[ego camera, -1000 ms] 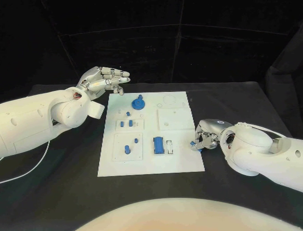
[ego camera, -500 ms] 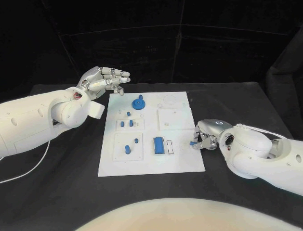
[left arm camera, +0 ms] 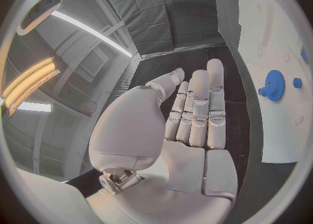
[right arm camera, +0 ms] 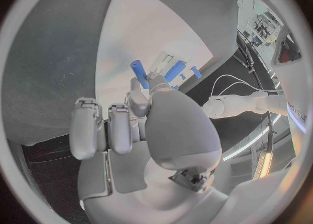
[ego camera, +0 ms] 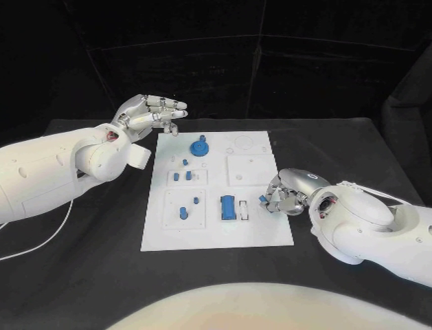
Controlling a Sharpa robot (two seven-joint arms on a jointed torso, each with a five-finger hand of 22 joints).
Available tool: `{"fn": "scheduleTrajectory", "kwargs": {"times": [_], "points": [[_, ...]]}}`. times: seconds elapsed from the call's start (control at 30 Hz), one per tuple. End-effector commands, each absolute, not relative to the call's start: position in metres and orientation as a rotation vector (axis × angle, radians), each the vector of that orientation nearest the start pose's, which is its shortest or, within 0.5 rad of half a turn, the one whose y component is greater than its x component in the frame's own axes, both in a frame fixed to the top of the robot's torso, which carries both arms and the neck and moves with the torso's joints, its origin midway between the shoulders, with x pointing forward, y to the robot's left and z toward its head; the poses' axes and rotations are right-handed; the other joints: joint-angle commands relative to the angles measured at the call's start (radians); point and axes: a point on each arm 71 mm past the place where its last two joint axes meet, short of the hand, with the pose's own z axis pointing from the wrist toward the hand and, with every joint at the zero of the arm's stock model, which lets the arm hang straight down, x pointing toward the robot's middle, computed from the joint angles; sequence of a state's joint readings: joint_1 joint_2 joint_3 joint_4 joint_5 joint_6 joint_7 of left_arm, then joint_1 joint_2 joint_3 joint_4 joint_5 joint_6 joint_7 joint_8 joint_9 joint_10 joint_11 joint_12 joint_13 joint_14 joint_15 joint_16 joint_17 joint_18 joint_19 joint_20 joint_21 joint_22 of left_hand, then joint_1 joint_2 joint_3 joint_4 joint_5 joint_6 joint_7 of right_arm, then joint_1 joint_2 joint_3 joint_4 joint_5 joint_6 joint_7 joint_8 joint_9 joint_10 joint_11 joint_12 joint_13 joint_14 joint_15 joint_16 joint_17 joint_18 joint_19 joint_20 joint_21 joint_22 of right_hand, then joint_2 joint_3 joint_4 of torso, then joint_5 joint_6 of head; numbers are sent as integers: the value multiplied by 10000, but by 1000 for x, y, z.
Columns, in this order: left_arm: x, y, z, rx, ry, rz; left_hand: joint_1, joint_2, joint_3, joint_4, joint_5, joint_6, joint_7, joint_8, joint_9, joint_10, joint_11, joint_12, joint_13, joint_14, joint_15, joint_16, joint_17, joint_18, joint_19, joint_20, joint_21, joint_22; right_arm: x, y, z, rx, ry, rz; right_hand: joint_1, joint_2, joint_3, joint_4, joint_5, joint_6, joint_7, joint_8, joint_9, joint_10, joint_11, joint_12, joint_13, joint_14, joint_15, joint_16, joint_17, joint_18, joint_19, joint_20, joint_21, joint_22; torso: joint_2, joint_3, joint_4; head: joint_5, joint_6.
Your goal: Assemble the parts on the task board
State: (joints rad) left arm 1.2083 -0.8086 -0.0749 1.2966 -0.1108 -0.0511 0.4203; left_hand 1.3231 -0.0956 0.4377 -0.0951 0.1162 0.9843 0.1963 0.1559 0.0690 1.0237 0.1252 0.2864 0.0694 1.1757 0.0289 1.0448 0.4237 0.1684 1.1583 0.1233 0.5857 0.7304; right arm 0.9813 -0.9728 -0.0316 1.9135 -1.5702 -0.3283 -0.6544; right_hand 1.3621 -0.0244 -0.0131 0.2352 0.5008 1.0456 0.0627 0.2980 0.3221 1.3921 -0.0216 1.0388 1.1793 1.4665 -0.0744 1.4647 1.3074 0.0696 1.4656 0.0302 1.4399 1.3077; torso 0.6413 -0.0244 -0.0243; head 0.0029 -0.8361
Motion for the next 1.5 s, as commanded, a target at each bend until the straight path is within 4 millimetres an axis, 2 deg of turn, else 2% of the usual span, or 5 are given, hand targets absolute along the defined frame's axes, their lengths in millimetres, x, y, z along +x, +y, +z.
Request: {"fn": "scheduleTrajectory", "kwargs": {"times": [0.03,0.3,0.5,1.07,1.5], "points": [[519,247,-195,-9578,15056,-15933,-58,11,-24,-13,35,-43,-4,41,-10,-64,-28,27,-13,-26,14,-28,-17,146,-45,32,-52,-11,372,-179,-241,2120,19358,4752,-74,-157,82,120,333,111,3,-48,38,43,46,99,52,685,-92,46,671,-175,97,-43,66,53,8,0,-6,-1,-13],[519,247,-194,-9578,15060,-15935,-58,11,-24,-13,35,-43,-4,41,-10,-64,-28,27,-13,-26,14,-28,-17,146,-45,32,-52,-11,375,-171,-250,3011,20192,5021,-207,-198,144,264,475,210,-23,-40,82,123,29,209,145,696,-103,74,720,-183,116,-48,91,99,17,6,-44,32,-18],[519,245,-194,-9571,15081,-15963,-58,11,-24,-13,35,-43,-4,41,-10,-64,-28,27,-13,-26,14,-28,-17,146,-45,32,-52,-11,377,-164,-256,3359,20717,5104,-352,-194,175,393,505,287,-47,-32,120,170,12,244,179,702,-116,91,751,-186,126,-57,102,122,11,-4,-11,25,-39],[518,245,-194,-9574,15103,-15973,-58,11,-24,-13,35,-43,-4,41,-10,-64,-28,27,-13,-26,14,-28,-17,146,-45,32,-52,-11,383,-150,-265,3621,21202,5166,-465,-180,197,472,497,349,-68,-27,149,196,-5,214,164,702,-128,94,756,-186,128,-66,103,123,12,7,-17,87,-93],[518,246,-194,-9582,15125,-15970,-58,11,-24,-13,35,-43,-4,41,-10,-64,-28,27,-13,-26,14,-28,-17,146,-45,32,-52,-11,385,-146,-268,3517,21415,5102,-1149,-283,-54,545,28,424,-52,-77,237,219,12,20,55,691,-118,75,726,-185,123,-69,93,115,6,10,-26,127,-108]]}}
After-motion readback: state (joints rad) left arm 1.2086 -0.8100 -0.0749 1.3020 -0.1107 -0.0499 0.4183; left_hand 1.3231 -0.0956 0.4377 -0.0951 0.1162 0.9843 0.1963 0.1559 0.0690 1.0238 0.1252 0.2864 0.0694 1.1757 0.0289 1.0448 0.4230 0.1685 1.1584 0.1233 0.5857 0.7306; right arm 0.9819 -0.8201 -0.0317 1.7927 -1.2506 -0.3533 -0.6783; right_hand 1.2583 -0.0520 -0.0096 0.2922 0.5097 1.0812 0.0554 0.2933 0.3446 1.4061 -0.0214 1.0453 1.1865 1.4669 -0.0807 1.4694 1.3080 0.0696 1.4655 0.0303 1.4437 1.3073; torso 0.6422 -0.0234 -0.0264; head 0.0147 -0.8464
